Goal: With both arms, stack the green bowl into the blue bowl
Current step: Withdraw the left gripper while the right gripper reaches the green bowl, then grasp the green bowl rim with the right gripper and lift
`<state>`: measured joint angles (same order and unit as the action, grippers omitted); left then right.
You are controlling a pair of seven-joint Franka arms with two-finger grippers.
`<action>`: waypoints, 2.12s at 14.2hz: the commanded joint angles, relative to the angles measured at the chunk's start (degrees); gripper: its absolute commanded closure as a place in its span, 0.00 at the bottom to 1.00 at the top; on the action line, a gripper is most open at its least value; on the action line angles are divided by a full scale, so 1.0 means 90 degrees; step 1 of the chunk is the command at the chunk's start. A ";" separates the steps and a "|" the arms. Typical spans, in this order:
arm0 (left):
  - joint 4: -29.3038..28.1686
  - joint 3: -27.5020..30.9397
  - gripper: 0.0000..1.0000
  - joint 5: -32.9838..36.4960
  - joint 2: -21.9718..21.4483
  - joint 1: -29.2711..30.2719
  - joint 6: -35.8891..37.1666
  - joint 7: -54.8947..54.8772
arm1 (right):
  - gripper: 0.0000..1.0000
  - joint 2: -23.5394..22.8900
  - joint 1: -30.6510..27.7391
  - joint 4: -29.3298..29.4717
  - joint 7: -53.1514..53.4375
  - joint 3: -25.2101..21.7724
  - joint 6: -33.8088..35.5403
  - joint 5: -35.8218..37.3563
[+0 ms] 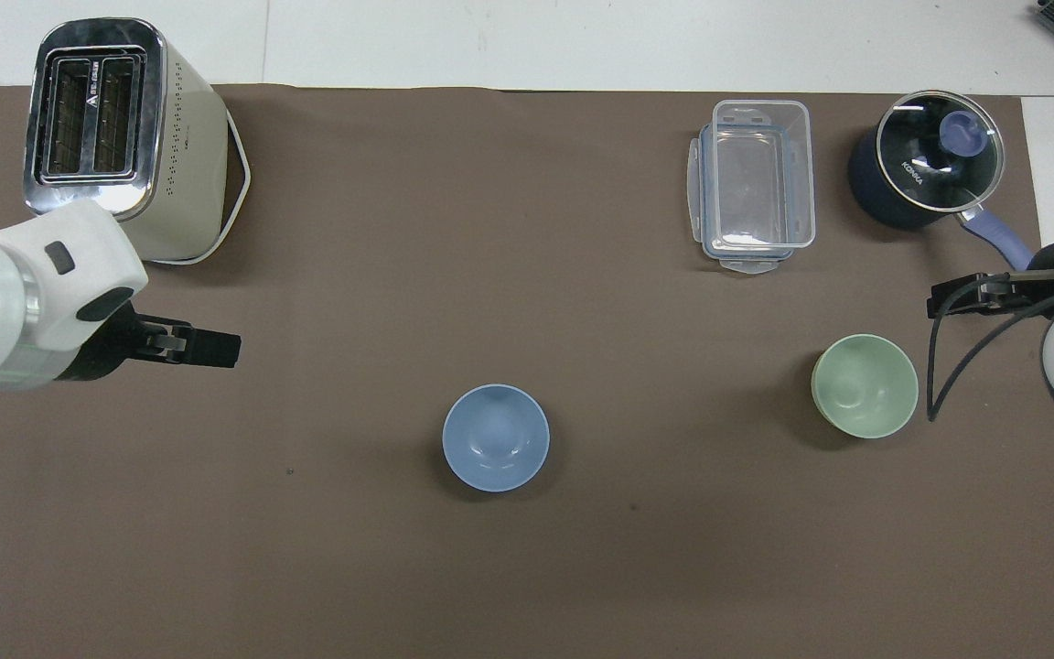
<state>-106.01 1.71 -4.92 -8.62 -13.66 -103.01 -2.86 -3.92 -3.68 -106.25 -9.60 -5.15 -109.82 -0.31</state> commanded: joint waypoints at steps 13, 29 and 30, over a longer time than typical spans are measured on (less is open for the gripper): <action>0.2951 -0.0063 0.00 0.0459 0.1281 0.0737 0.2275 -0.0727 | 0.00 -0.0082 -0.0314 -0.2375 -0.0653 0.0035 -0.2436 -0.0357; 0.2404 -0.0072 0.00 0.0449 0.0890 0.0756 0.2120 -0.0717 | 1.00 -0.0316 -0.0333 -0.2229 -0.0731 0.0035 -0.2573 -0.0347; 0.2404 -0.0072 0.00 0.0449 0.0880 0.0747 0.2129 -0.0717 | 1.00 -0.0326 -0.0333 -0.2112 -0.0760 0.0035 -0.2486 -0.0347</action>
<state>-82.77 1.53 -1.27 0.50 -7.66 -82.83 -8.72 -5.84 -5.97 -126.46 -14.56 -5.04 -131.82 -2.55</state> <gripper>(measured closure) 0.000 0.956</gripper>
